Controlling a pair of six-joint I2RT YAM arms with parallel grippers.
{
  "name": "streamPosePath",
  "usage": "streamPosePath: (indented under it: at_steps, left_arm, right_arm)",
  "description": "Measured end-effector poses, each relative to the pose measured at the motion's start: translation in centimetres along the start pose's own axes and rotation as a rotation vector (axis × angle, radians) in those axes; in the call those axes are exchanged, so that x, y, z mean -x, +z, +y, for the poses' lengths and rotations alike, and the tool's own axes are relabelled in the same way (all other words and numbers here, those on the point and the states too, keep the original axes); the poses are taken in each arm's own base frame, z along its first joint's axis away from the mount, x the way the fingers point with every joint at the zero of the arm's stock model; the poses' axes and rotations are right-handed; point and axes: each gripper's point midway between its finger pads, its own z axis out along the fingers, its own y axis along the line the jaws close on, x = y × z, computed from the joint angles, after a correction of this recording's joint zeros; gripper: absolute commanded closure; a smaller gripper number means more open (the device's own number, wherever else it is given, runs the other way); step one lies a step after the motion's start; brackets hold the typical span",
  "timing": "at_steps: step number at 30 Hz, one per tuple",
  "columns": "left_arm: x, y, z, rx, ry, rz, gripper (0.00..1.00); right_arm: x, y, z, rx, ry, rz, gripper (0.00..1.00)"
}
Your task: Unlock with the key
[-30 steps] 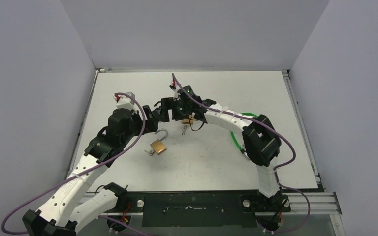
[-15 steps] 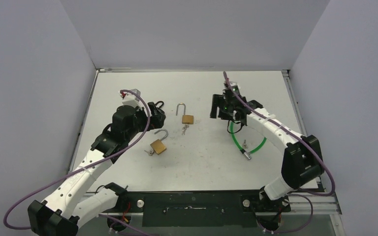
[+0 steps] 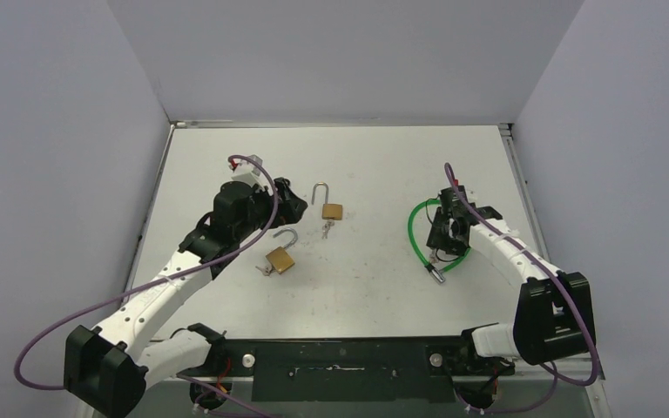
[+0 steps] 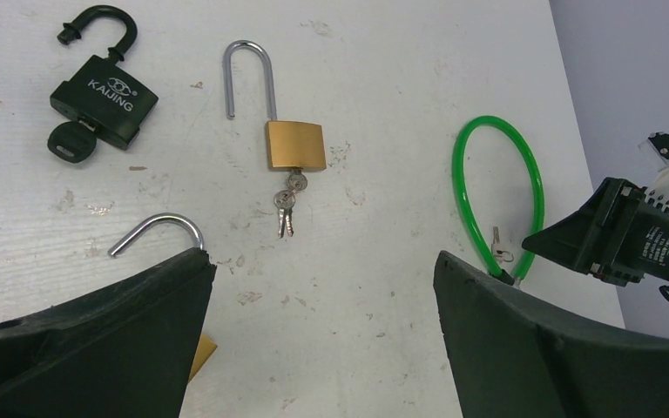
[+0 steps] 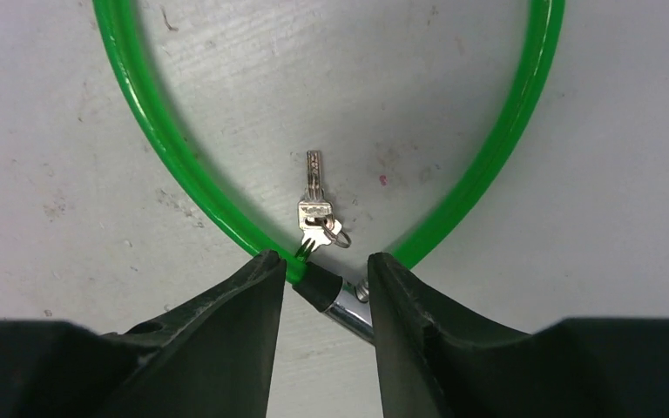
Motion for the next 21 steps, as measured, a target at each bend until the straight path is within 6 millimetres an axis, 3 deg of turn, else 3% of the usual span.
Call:
streamPosePath:
  at_steps: [8,21]
  left_arm:
    - [-0.8,1.0,-0.5,-0.032,-0.011,0.035,0.06]
    - [-1.0,1.6,-0.8,-0.049,-0.010,0.045,0.06]
  right_arm:
    - [-2.6,1.3,-0.4,0.029,0.018,0.082,0.65]
    - [-2.4,3.5,0.3,0.046,0.014,0.101,0.67]
